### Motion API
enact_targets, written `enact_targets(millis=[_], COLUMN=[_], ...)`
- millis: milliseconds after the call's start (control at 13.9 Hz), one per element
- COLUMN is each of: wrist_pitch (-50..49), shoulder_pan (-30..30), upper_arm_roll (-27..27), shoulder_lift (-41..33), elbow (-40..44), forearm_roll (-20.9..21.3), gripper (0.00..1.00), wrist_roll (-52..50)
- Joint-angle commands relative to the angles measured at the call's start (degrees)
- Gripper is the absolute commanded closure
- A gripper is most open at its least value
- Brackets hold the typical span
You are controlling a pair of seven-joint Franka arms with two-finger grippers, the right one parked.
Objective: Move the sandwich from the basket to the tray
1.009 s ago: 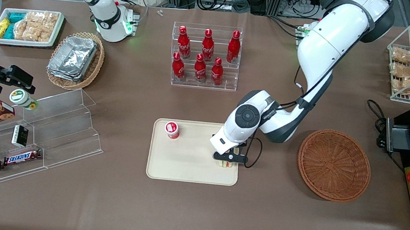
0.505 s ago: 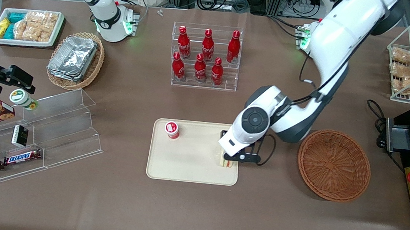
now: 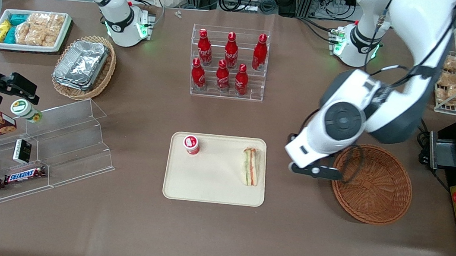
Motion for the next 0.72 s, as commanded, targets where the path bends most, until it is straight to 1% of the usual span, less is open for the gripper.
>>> enact_targets(millis=[0, 288, 432, 649], wrist_pitch=[-3.68, -5.36, -5.36, -6.06], shoulder_pan=[5.36, 11.43, 14.6, 16.98], upper_arm_roll=[-0.44, -0.27, -0.35, -0.09], shoulder_lift=[-5.56, -11.1, -13.38, -14.36], elbow=[-1.61, -1.52, -1.44, 0.4], forearm_roll=[-1.09, -1.0, -1.0, -1.0], gripper=[0.01, 0.01, 0.01, 0.01], wrist_roll=[8.77, 14.15, 14.34, 14.25])
